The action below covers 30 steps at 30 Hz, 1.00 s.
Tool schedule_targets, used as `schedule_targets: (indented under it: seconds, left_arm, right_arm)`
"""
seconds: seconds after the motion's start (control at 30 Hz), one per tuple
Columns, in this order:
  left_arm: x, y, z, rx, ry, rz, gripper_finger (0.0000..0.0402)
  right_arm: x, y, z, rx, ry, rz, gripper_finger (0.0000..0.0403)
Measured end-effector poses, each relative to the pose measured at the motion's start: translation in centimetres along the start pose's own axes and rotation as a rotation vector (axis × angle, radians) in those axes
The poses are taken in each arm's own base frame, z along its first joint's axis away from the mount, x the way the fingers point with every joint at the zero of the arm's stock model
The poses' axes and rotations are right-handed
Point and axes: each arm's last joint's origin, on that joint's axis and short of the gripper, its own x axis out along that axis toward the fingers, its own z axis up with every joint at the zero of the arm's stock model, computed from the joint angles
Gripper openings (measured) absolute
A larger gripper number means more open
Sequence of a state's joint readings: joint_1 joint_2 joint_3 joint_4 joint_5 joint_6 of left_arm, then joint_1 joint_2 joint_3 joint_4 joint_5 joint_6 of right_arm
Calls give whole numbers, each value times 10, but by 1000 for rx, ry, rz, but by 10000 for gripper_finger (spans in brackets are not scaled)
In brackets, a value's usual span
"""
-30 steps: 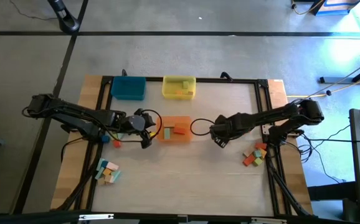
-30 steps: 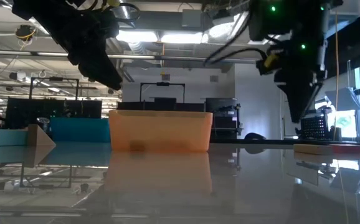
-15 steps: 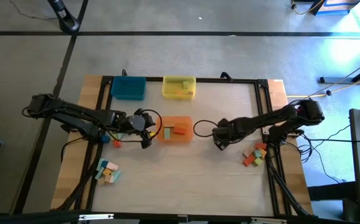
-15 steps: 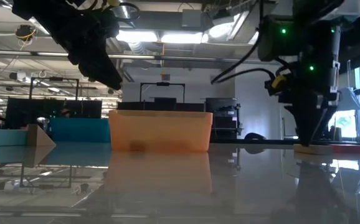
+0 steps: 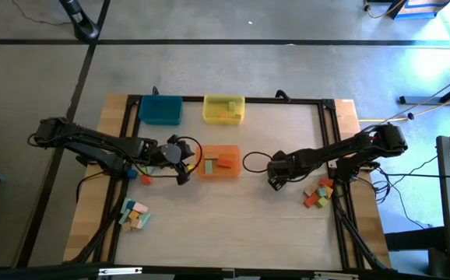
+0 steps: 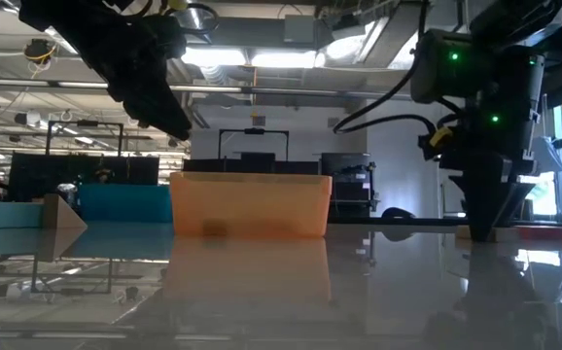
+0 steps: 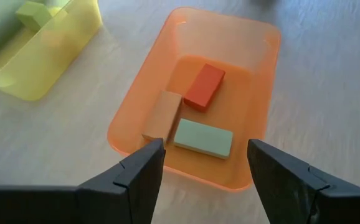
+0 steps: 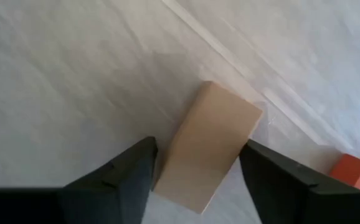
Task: Sort blocks by size
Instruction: Put the brown rectangle block into the orange bin
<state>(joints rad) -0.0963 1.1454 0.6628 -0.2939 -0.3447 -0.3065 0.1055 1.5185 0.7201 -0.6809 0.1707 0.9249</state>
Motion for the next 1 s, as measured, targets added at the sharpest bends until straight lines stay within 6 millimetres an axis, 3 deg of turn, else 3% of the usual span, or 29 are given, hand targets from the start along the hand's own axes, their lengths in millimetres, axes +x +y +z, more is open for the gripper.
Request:
schedule_targets:
  seconds: [0.2, 0.5, 0.73, 1.0]
  left_arm:
    - [0, 0, 0, -33, 1, 1, 219]
    - [0, -1, 2, -16, -24, -6, 219]
    - [-1, -3, 11, 11, -113, -31, 219]
    - [-1, -4, 13, 26, -128, -34, 219]
  right_arm:
    - [0, 1, 0, -74, 8, 12, 127]
    - [-7, 4, 4, -167, 4, 24, 124]
    - [-47, 18, 19, -288, -89, 118, 125]
    - [-91, 38, 49, -423, -407, 140, 128]
